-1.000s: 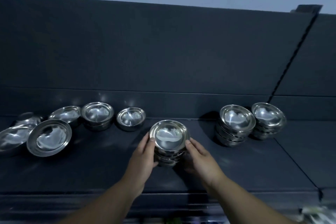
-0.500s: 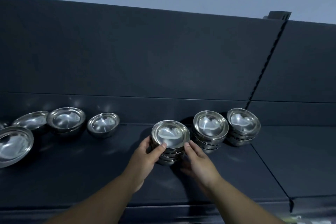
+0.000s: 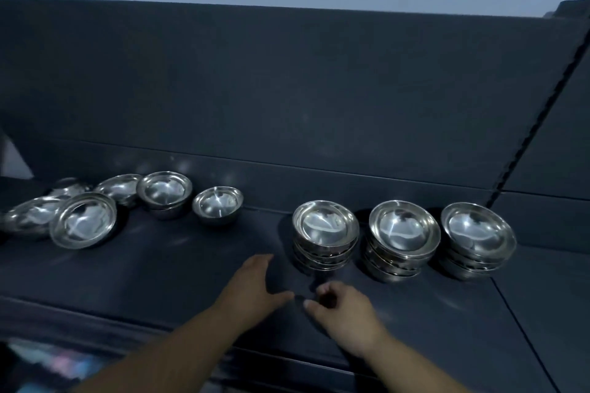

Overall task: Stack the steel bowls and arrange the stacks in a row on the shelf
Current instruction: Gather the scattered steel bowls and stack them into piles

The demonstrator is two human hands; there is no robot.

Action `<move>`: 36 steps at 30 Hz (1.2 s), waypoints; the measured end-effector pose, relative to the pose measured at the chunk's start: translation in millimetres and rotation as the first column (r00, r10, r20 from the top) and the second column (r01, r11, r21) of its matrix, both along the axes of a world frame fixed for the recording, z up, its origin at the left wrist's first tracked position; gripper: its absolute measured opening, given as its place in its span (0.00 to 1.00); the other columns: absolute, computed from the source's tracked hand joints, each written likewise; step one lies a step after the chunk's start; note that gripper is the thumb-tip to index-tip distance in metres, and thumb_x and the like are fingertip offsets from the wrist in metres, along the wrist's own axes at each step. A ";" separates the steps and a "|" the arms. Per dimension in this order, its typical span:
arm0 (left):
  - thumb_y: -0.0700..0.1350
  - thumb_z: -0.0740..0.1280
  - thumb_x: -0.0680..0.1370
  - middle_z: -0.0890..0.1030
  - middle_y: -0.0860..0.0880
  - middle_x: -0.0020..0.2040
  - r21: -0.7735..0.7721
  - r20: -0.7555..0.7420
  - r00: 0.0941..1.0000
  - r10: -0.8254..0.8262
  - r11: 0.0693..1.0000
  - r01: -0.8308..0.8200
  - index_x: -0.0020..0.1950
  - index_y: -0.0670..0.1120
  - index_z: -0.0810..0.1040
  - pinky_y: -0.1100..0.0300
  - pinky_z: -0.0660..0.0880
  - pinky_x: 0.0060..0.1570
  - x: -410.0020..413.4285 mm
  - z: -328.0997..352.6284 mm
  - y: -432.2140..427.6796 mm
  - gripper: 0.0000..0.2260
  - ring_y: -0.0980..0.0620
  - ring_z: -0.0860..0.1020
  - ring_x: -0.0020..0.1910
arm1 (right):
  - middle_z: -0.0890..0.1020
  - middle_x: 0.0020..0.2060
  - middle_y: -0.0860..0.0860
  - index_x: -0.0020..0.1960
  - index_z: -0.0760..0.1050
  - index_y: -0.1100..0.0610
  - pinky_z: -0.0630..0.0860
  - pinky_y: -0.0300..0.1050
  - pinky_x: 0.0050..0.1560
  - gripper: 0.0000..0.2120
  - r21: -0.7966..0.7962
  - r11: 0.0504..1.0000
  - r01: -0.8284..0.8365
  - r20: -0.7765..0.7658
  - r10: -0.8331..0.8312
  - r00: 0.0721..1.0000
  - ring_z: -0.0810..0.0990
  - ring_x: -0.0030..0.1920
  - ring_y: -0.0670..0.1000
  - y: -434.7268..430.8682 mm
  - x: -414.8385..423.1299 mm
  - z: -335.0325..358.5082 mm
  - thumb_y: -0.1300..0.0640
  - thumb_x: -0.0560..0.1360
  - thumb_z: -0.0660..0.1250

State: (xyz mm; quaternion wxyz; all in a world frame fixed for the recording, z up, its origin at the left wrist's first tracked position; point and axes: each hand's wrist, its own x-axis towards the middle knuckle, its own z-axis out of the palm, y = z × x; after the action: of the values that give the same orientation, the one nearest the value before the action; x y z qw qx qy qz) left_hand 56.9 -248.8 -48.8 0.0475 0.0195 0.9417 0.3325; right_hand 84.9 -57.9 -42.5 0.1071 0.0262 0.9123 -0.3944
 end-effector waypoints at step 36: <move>0.49 0.67 0.75 0.78 0.47 0.58 -0.054 -0.235 0.944 0.232 0.967 -0.251 0.63 0.47 0.74 0.60 0.71 0.56 -62.1 25.0 -407.8 0.17 0.50 0.75 0.57 | 0.83 0.54 0.49 0.63 0.76 0.51 0.75 0.41 0.58 0.19 -0.070 0.995 -0.071 0.042 0.074 0.996 0.81 0.54 0.49 -405.4 -129.6 8.3 0.48 0.74 0.69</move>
State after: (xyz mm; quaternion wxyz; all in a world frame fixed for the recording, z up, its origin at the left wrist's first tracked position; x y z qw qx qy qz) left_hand -5.2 -656.6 -23.9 -0.1008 -0.0601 0.9491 0.2921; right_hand -44.7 -463.3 -34.3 0.1423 -0.0018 0.8961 -0.4204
